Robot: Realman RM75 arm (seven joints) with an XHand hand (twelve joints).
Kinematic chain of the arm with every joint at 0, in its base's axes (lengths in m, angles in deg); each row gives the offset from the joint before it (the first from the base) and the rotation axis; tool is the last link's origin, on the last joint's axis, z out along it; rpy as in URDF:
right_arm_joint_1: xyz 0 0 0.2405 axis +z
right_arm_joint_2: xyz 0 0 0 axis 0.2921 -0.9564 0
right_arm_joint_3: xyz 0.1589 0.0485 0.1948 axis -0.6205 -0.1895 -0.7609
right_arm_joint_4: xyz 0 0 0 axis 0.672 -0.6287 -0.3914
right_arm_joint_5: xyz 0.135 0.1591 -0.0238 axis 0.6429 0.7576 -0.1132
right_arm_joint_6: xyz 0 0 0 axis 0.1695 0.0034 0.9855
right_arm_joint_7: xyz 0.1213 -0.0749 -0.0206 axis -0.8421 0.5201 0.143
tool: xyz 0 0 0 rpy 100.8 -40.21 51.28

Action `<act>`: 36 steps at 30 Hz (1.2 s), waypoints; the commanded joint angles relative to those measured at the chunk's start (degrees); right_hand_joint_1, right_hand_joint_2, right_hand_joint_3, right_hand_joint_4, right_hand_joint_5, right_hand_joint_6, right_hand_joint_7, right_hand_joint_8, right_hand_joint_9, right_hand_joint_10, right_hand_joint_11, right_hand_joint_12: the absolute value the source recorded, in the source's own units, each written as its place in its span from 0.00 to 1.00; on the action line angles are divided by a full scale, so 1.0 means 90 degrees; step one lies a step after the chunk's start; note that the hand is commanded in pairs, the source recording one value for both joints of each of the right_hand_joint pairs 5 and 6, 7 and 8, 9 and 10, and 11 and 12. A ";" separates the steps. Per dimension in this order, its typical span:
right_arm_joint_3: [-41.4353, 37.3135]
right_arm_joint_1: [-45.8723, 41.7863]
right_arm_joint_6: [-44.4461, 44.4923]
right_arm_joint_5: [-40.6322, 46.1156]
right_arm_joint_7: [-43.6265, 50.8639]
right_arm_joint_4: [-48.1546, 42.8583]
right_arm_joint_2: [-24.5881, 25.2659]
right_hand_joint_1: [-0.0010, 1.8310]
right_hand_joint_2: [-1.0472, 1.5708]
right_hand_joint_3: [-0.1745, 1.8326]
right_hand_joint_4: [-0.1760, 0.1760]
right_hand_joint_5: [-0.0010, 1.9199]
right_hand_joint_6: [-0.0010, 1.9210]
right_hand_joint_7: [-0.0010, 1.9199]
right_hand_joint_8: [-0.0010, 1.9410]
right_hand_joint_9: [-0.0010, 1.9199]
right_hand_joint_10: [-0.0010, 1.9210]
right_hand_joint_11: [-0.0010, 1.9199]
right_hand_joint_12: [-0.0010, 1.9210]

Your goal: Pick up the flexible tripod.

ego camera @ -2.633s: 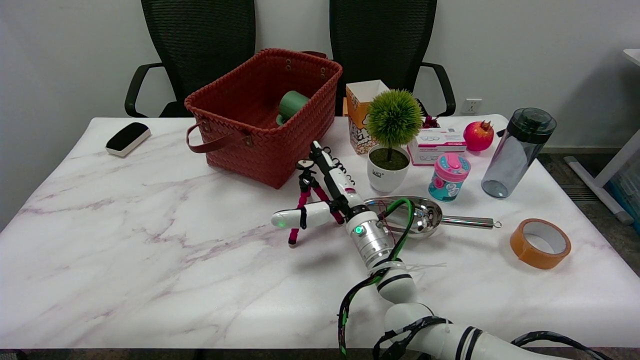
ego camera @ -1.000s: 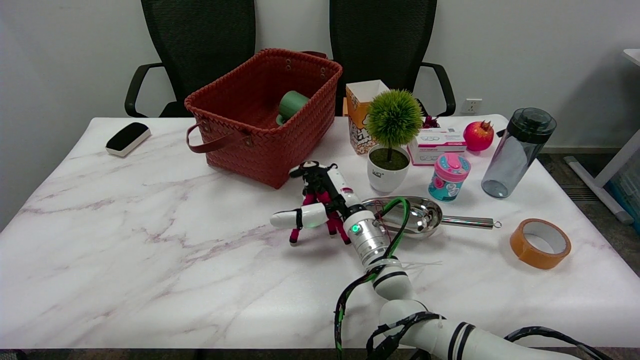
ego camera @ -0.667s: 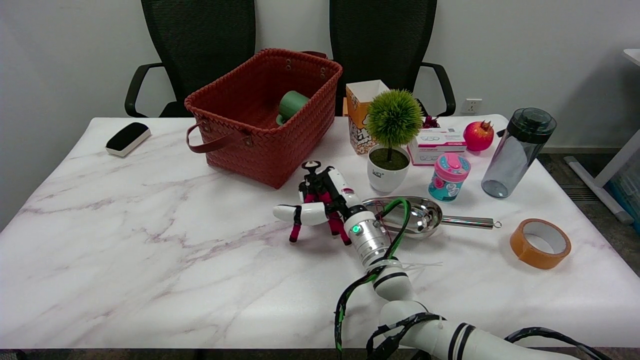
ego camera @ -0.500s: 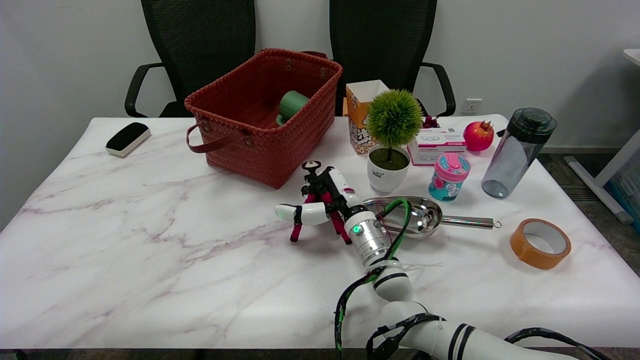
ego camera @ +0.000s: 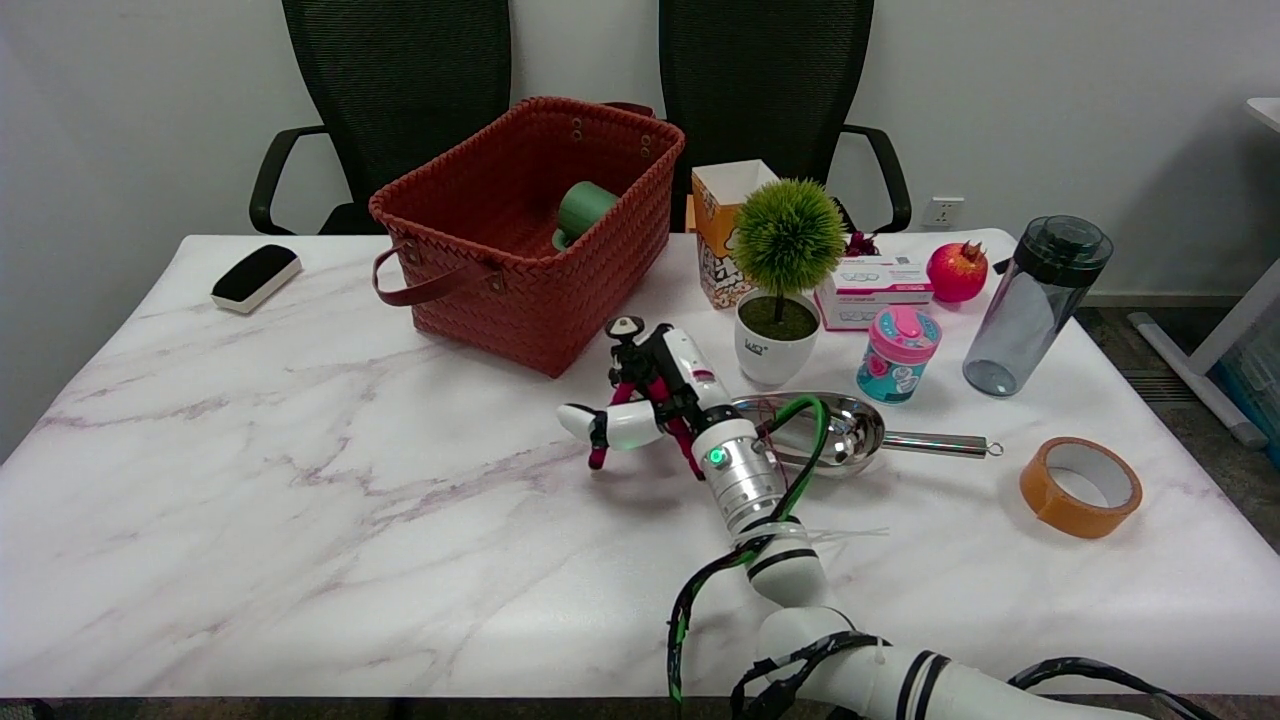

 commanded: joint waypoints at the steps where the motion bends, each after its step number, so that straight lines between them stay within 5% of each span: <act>1: 0.0005 0.0111 0.0420 -0.0530 0.0061 -0.0624 -0.0025 0.64 0.49 0.48 0.50 0.97 0.97 1.00 0.99 0.96 0.96 1.00 1.00; 24: -0.0011 0.1319 0.0244 -0.0987 0.1102 -0.1191 -0.0069 0.64 0.64 0.51 0.50 0.95 0.95 1.00 0.99 0.96 0.96 1.00 1.00; 36: -0.0204 0.2846 -0.0654 -0.1063 0.1313 -0.0837 0.0122 0.62 0.69 0.47 0.50 0.95 0.95 1.00 0.99 0.96 0.96 1.00 1.00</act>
